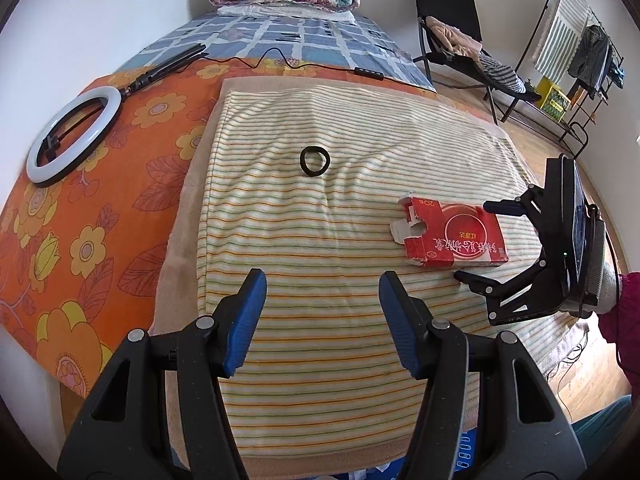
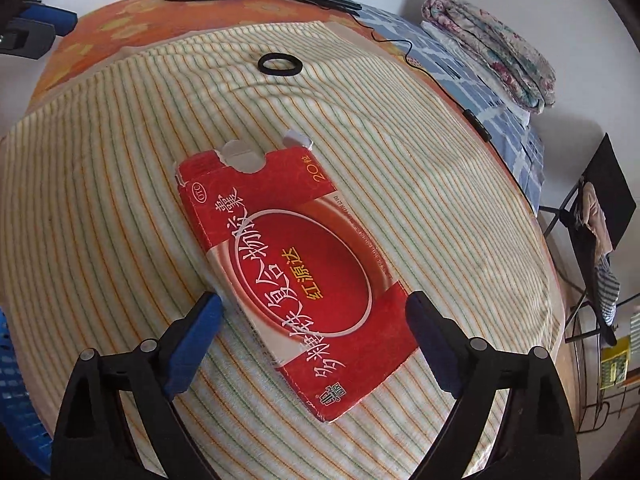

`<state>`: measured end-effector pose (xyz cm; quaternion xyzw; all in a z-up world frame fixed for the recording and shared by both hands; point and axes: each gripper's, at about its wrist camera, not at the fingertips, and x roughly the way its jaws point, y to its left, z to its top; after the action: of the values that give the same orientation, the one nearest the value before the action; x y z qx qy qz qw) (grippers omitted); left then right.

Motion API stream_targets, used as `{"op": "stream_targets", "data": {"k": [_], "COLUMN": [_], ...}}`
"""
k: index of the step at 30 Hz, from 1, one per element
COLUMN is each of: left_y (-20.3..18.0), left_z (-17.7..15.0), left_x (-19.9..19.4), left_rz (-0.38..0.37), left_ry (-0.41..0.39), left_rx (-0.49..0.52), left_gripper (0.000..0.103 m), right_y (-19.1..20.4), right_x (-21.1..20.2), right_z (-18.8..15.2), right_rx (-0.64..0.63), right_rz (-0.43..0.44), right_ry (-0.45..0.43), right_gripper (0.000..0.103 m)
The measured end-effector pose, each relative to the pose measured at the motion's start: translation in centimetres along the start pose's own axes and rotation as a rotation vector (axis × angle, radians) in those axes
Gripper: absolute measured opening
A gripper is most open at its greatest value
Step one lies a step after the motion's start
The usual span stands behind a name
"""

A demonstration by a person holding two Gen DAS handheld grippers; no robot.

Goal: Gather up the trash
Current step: 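Grasp the red printed box with the right tool while the left tool grasps the black hair tie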

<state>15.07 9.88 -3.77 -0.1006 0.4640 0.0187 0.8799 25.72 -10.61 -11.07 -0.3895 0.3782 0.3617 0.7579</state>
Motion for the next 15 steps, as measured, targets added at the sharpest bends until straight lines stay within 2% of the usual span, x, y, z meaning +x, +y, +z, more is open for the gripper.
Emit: {"op": "stream_targets", "data": {"k": [5, 6, 7, 8, 9, 10, 12, 15], "left_y": [0.3, 0.3, 0.2, 0.2, 0.2, 0.2, 0.3, 0.9], "left_z": [3.2, 3.7, 4.2, 4.6, 5.0, 5.3, 5.9, 6.5], "left_x": [3.4, 4.1, 4.7, 5.4, 6.0, 6.7, 7.9, 9.7], "left_rz": [-0.033, -0.032, -0.025, -0.020, -0.018, -0.015, -0.014, -0.013], "left_ry": [0.004, 0.006, 0.009, 0.010, 0.012, 0.015, 0.016, 0.024], "left_rx": [-0.015, -0.009, -0.002, 0.002, 0.002, 0.004, 0.000, -0.024], "left_gripper": [0.060, 0.060, 0.060, 0.059, 0.054, 0.051, 0.050, 0.049], "right_y": [-2.2, -2.9, -4.0, -5.2, -6.3, -7.5, -9.1, -9.8], "right_x": [0.8, 0.8, 0.7, 0.5, 0.3, 0.1, -0.3, -0.4], "right_z": [0.6, 0.8, 0.9, 1.0, 0.9, 0.9, 0.9, 1.2], "right_rx": [0.146, 0.185, 0.240, 0.304, 0.370, 0.427, 0.492, 0.501], "right_rz": [0.088, 0.101, 0.132, 0.182, 0.238, 0.281, 0.299, 0.270], "right_ry": [0.012, 0.010, 0.003, -0.010, -0.026, -0.044, -0.064, -0.085], "right_gripper": [0.090, 0.084, 0.081, 0.077, 0.070, 0.059, 0.043, 0.040]}}
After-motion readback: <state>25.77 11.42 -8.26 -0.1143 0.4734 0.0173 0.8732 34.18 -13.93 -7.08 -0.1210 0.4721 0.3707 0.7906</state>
